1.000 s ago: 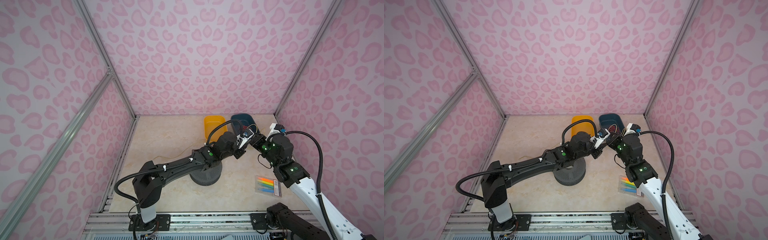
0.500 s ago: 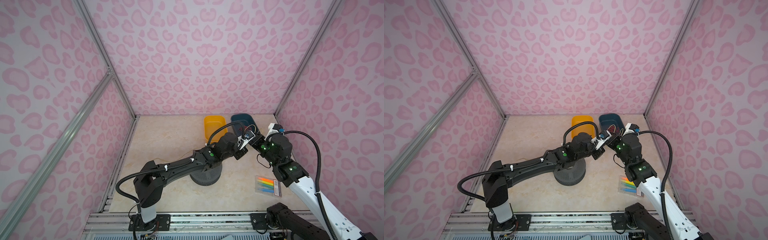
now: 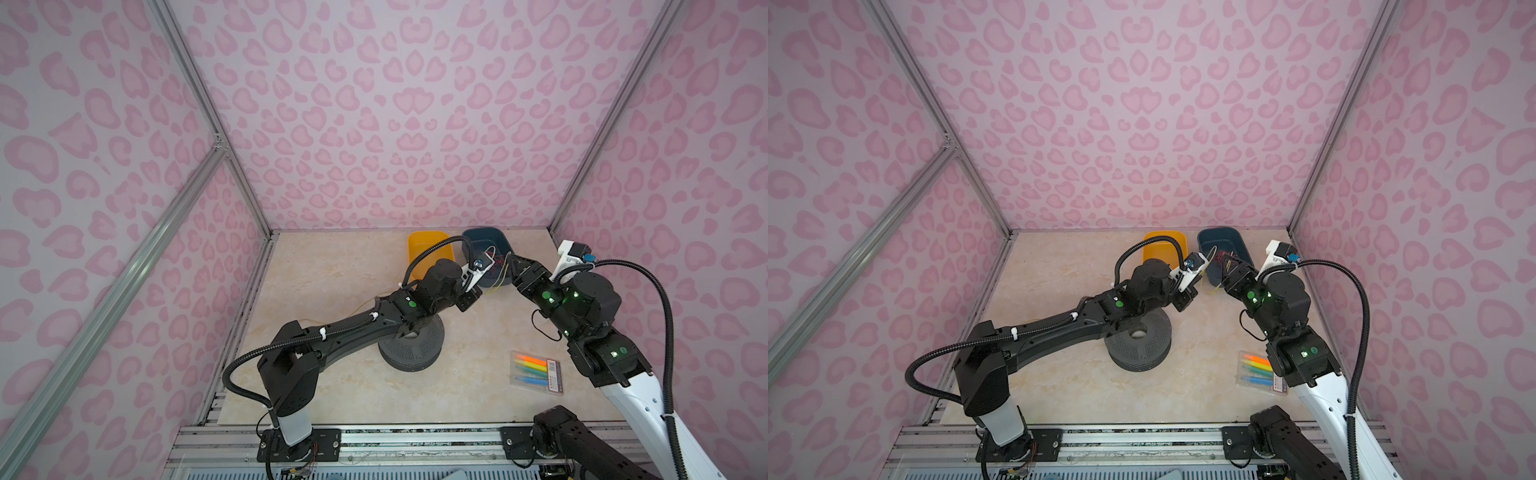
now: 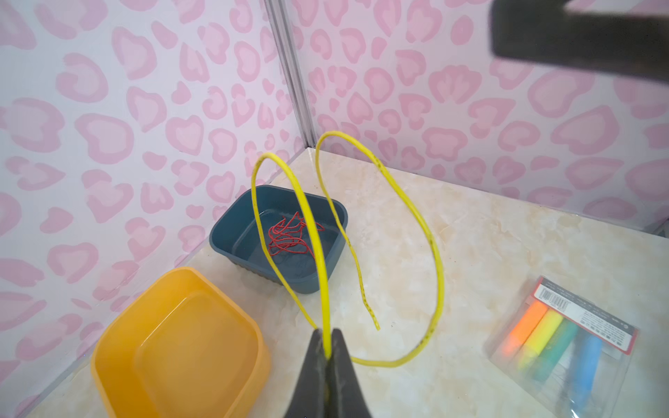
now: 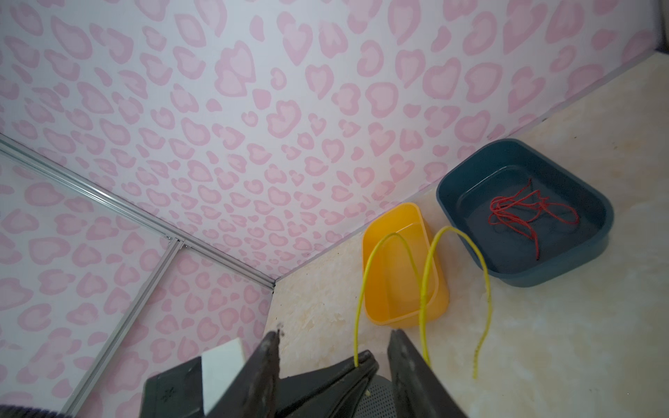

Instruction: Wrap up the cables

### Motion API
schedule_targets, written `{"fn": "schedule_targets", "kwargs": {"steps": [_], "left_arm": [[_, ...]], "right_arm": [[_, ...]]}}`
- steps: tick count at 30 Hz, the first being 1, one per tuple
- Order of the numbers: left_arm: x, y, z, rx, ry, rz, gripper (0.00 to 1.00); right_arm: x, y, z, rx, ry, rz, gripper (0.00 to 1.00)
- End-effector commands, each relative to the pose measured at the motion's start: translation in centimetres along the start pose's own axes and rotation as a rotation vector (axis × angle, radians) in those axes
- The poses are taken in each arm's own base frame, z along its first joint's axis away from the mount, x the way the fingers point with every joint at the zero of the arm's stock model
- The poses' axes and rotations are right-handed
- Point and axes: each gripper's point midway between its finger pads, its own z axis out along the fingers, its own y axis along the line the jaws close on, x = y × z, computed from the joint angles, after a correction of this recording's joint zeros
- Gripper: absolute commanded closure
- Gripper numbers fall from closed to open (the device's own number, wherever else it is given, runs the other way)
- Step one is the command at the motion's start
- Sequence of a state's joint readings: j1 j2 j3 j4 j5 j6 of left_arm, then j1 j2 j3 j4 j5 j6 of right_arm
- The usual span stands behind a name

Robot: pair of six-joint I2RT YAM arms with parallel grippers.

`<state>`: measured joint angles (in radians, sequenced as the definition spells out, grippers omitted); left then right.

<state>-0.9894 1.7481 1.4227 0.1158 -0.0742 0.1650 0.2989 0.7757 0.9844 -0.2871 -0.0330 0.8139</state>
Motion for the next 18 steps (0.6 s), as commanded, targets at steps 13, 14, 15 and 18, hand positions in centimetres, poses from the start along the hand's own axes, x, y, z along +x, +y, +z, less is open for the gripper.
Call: {"fn": "schedule_targets", "kwargs": {"steps": [13, 14, 15, 18], "left_arm": [[0.2, 0.7, -3.0, -0.025, -0.026, 0.004, 0.96], [0.2, 0.7, -3.0, -0.026, -0.023, 0.004, 0.96], [0.2, 0.7, -3.1, -0.027, -0.026, 0.005, 0.96], [0.0, 0.7, -3.1, -0.026, -0.029, 0.006, 0.96]], "right_arm": [[0.7, -2.7, 2.7, -0.174, 0.160, 0.128, 0.39], [1.0, -2.3, 2.7, -0.186, 0.165, 0.123, 0.39], [1.3, -2.0, 2.8, -0.190, 0.169, 0.113, 0.39], [2.9, -1.5, 3.2, -0.185, 0.207, 0.096, 0.38]]}}
